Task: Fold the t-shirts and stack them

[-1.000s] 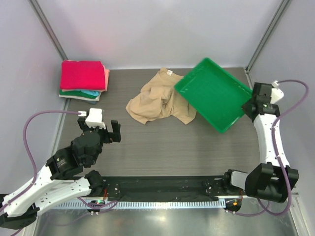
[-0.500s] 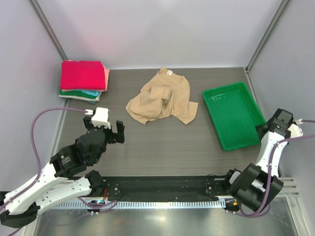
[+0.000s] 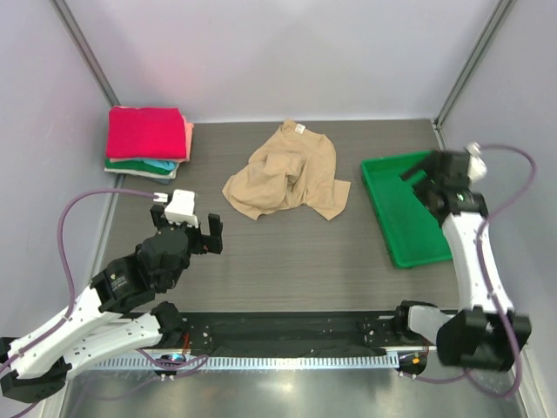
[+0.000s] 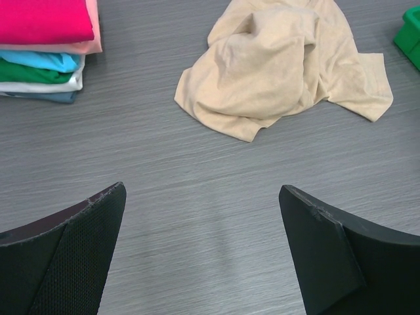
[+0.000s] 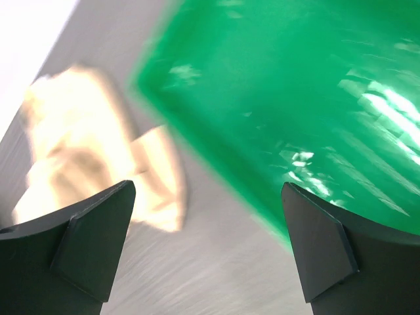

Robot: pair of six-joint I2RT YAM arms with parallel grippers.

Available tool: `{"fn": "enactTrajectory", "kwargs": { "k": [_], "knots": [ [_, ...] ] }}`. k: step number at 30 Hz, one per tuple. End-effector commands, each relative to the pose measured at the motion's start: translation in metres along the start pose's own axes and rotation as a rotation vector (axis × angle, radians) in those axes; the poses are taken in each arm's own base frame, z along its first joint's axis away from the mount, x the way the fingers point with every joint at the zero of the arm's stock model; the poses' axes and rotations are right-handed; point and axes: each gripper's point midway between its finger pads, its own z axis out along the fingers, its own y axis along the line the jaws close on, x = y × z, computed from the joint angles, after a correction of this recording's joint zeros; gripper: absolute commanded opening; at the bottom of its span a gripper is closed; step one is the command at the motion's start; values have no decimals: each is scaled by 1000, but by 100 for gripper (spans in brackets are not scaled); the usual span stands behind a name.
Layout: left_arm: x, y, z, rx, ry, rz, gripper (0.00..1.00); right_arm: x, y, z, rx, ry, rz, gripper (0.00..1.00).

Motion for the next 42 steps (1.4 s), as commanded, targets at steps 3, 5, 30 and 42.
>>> {"fn": "enactTrajectory", "kwargs": {
  "k": [3,5,30,42],
  "knots": [
    [-12,6,-1,-37,-40,-38,100,-2,119,26,-130,-20,-202,100],
    [-12,9,-1,-52,-41,-36,100,15,132,70,-92,43,-242,100],
    [-14,20,-3,-104,-52,-30,100,67,27,208,317,226,-354,28],
    [-15,17,-5,-78,-58,-42,100,53,-82,124,387,145,-150,27]
  ]
}}
